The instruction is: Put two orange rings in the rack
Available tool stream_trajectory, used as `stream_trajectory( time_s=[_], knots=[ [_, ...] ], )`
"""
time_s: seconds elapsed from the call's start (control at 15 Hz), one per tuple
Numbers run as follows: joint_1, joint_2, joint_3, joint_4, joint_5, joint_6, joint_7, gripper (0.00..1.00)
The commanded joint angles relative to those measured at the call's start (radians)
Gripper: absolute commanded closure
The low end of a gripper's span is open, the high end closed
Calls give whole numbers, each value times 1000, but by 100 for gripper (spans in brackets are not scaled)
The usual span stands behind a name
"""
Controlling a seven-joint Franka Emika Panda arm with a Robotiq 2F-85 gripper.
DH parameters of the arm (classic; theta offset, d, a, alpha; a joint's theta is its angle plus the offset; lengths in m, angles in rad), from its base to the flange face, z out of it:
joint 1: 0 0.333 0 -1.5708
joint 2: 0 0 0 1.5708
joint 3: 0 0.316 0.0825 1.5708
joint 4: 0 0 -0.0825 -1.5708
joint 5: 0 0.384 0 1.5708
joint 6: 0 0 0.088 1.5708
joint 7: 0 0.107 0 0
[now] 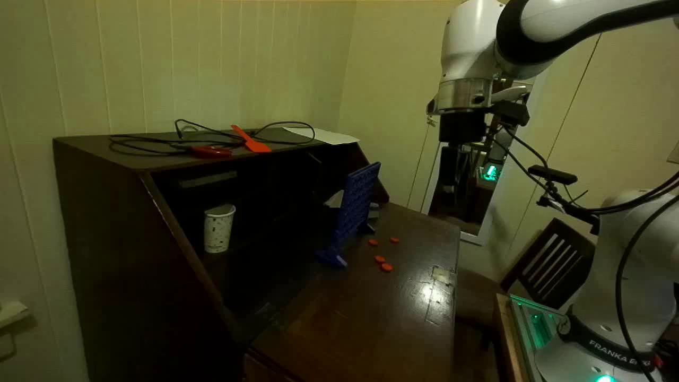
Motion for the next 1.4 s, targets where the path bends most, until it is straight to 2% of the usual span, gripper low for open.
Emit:
stream_trajectory(
  time_s=[0.0,0.47,0.67,0.93,1.33],
  knots=[
    [-12,0,10,1,5,-2,-6,0],
    [-12,0,10,1,5,-2,-6,0],
    [-73,9,-2,-22,-19,53,74,0],
    [-136,13,-51,-67,-32,189,27,0],
    [-182,83,-113,-105,-124,426,-113,0]
  ],
)
